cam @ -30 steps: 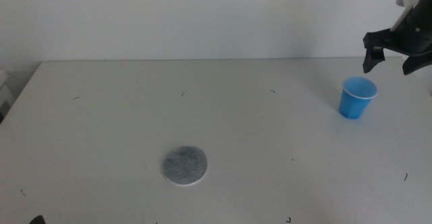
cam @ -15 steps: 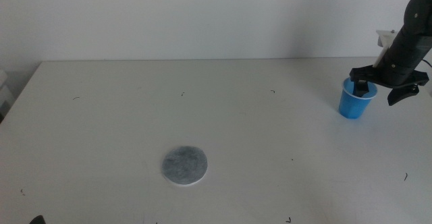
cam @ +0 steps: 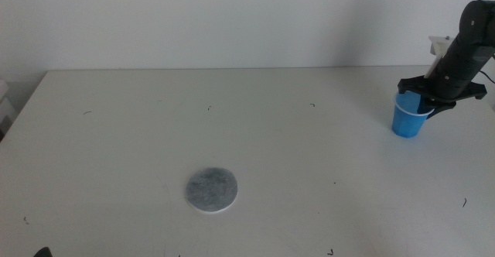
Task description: Place an empty cup on a cup mat.
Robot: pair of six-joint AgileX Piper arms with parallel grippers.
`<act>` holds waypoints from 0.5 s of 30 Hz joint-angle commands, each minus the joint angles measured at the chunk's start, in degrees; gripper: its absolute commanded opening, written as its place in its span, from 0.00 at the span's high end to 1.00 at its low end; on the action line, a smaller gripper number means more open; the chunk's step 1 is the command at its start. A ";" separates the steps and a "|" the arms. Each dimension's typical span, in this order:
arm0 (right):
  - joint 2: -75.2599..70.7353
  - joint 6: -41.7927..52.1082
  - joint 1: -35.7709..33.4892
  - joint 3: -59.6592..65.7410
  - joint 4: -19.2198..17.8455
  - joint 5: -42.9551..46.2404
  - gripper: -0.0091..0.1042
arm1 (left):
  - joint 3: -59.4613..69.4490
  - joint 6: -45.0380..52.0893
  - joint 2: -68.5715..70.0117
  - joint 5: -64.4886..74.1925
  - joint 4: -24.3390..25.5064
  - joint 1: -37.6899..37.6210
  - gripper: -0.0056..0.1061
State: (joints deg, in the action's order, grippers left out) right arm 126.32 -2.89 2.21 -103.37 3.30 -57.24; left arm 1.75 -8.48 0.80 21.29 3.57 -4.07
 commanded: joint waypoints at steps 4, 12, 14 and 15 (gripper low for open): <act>-6.47 1.06 0.33 -1.65 0.64 0.04 0.93 | -0.34 -0.61 0.53 -3.84 0.18 0.06 0.01; -17.90 2.17 -4.13 4.00 1.11 -1.51 0.93 | -0.34 -0.61 0.53 -3.84 0.18 0.06 0.01; -21.10 2.17 -6.07 7.26 1.68 -1.11 0.93 | -0.34 -0.61 0.53 -3.84 0.18 0.06 0.01; -22.63 2.17 -7.21 8.62 2.11 -0.95 0.93 | -0.34 -0.61 0.53 -3.84 0.18 0.06 0.01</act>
State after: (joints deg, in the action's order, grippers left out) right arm 109.04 -1.46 -3.78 -95.23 4.93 -59.64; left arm 1.75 -8.48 0.80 21.29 3.57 -4.07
